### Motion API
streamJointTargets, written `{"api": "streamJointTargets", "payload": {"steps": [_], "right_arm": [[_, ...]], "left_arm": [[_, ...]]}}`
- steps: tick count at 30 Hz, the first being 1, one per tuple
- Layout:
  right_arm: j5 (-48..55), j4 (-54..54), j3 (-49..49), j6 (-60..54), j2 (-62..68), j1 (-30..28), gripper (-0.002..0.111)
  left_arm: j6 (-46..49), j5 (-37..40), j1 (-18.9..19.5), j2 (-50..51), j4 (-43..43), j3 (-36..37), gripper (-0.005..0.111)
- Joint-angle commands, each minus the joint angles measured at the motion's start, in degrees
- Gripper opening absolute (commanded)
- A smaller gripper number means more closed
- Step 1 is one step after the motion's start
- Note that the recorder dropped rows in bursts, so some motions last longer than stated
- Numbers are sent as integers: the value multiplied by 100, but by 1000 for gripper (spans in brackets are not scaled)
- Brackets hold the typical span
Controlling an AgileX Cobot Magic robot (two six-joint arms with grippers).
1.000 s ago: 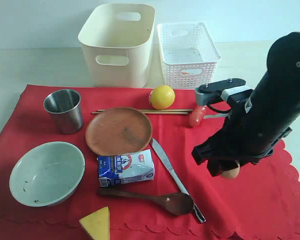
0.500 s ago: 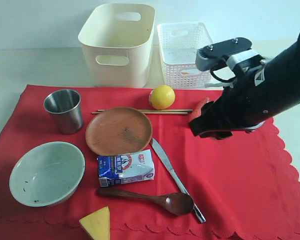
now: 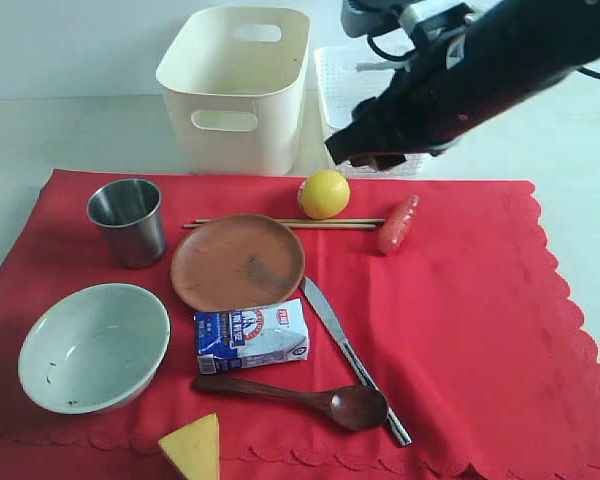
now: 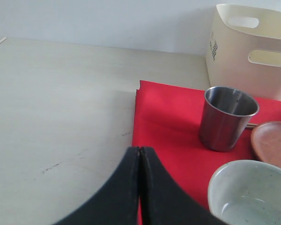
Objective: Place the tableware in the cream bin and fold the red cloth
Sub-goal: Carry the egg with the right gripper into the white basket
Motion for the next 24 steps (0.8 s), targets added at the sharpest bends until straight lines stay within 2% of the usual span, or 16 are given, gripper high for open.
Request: {"api": "streamJointTargets", "payload": {"steps": [1, 12, 24], "right_arm": [[167, -338, -760, 70, 597, -7, 7], [393, -284, -2445, 215, 1883, -759, 7], [362, -132, -3775, 297, 3189, -1411, 7]], "left_arm": [[-1, -50, 20, -35, -31, 18, 0], [-1, -50, 20, -35, -31, 18, 0], [-1, -50, 20, -35, -31, 18, 0]]}}
